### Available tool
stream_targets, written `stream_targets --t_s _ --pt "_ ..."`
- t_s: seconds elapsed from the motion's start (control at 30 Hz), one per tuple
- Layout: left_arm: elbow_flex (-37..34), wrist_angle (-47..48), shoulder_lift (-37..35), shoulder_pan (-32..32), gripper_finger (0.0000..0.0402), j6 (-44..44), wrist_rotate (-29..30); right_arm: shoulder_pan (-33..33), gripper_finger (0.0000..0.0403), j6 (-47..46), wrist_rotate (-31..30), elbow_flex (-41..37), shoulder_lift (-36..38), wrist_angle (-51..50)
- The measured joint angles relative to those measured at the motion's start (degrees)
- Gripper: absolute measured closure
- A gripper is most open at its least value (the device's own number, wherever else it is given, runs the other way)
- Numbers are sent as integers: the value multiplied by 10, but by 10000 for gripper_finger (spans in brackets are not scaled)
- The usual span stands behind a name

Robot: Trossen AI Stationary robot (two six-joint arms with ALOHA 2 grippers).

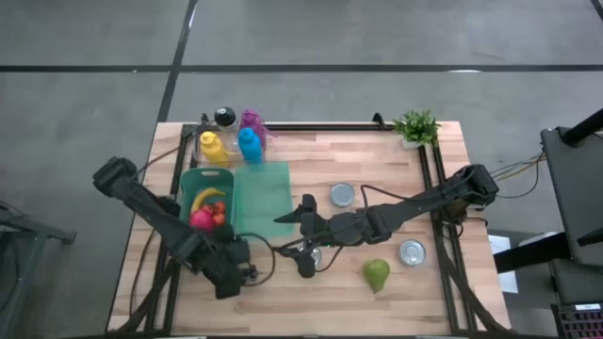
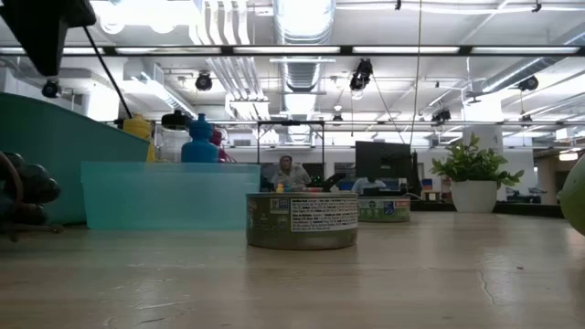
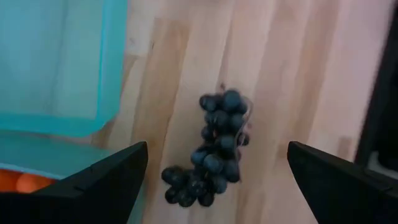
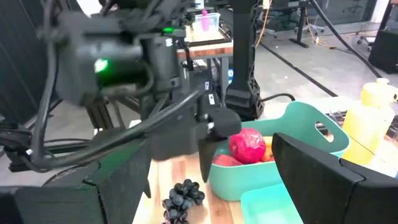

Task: Pick & Place Food Item
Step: Put the grapes into the green bin

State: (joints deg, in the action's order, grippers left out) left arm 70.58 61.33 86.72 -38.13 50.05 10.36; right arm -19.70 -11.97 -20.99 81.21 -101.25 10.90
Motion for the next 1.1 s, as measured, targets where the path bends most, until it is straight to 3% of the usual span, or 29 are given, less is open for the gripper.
stream_targets --t_s 0.37,0.63,1.1 --pt "14 34 87 -1 9 -34 -47 0 74 1 0 0 -1 0" --pt "8 15 87 -2 9 -36 -46 0 74 0 0 0 -1 1" --pt "-82 -98 85 -4 9 -16 -46 0 74 0 0 0 -1 0"
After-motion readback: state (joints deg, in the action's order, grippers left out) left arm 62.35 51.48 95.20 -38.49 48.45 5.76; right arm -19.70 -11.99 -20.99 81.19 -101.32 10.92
